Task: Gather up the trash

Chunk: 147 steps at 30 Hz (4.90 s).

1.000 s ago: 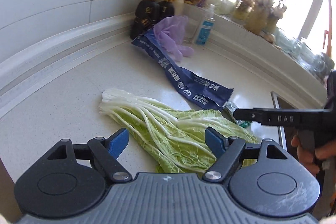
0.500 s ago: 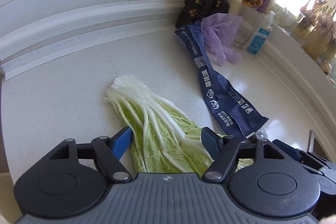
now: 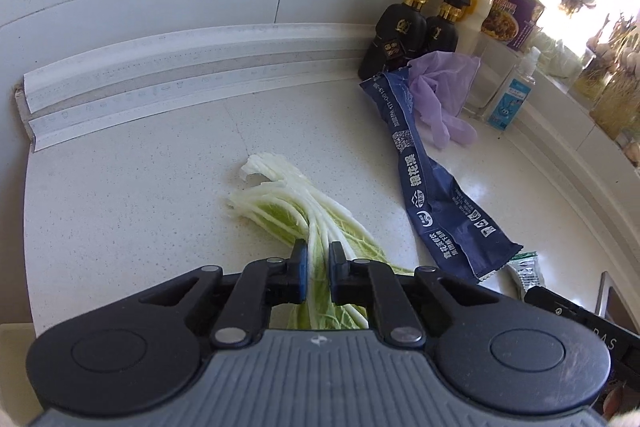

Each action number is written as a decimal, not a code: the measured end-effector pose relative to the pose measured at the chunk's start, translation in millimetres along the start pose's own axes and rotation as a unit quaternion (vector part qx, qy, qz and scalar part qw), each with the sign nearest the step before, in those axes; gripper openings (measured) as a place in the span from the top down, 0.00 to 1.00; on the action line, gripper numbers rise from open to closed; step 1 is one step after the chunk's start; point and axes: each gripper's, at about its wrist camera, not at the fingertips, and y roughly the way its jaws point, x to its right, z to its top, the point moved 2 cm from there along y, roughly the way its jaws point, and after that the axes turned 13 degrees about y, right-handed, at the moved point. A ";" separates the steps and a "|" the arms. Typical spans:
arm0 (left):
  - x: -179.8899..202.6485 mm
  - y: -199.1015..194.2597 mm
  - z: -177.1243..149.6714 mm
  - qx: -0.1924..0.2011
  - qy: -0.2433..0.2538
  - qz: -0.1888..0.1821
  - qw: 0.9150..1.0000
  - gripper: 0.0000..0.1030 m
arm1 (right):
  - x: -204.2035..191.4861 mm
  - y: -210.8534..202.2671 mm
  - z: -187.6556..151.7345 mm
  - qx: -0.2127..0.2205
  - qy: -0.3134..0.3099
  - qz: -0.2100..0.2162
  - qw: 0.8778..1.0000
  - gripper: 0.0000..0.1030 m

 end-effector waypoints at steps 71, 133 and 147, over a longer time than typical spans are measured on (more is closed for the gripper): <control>-118.4 -175.2 -21.7 0.099 0.031 -0.047 0.994 0.92 | -144.7 -112.3 -55.5 0.000 0.038 0.142 0.989 0.96; -285.9 16.2 -234.7 -0.146 -0.001 0.097 0.985 0.91 | -225.0 157.7 -376.6 -0.289 -0.067 0.108 0.949 0.95; -278.3 15.3 -235.5 -0.152 0.033 0.114 0.981 0.90 | -223.0 167.1 -390.6 -0.304 -0.044 0.115 0.945 0.95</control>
